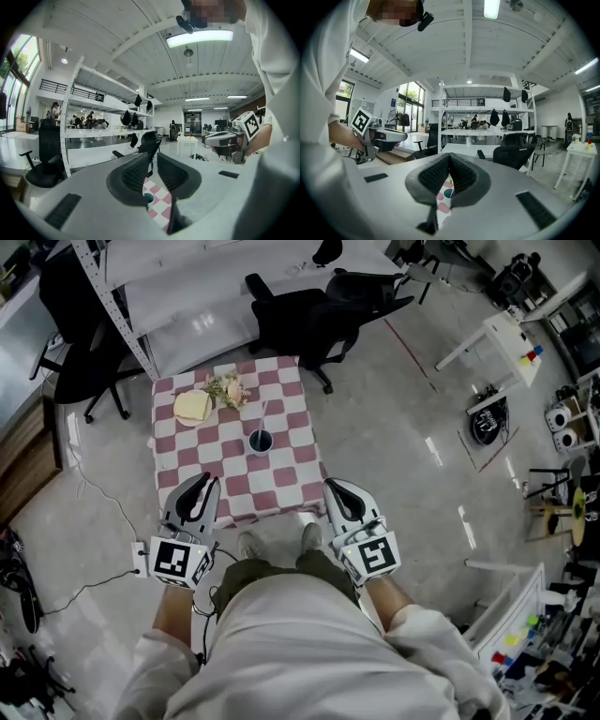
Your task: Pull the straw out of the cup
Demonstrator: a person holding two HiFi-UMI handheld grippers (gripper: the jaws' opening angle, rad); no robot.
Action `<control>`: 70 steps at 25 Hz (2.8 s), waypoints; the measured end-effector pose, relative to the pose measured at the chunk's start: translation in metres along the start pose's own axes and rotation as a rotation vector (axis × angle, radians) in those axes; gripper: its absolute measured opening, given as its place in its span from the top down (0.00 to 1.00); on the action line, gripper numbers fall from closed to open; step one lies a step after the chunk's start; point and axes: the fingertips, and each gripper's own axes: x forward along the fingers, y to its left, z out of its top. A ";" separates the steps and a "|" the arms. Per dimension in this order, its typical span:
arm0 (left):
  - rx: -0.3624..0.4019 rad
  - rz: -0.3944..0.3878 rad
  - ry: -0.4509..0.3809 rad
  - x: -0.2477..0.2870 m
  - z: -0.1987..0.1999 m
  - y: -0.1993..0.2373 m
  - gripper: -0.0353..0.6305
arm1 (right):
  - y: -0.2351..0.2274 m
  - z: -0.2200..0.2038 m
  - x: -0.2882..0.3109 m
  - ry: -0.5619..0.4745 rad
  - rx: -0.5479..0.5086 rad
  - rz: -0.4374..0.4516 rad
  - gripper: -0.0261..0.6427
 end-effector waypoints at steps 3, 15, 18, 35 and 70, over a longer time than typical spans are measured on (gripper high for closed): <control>-0.003 -0.011 0.010 0.007 0.000 -0.008 0.78 | -0.009 0.000 0.002 -0.002 -0.001 0.018 0.95; -0.031 -0.002 0.037 0.030 -0.007 -0.007 0.54 | -0.032 -0.004 0.003 0.003 0.005 0.042 0.95; -0.042 0.004 0.057 0.039 -0.016 -0.004 0.54 | -0.038 -0.006 0.001 0.011 0.007 0.038 0.95; -0.054 -0.043 0.201 0.125 -0.091 0.003 0.54 | -0.079 -0.018 -0.018 0.045 0.015 -0.048 0.95; -0.154 -0.041 0.510 0.237 -0.246 0.039 0.55 | -0.132 -0.042 -0.058 0.138 0.011 -0.200 0.95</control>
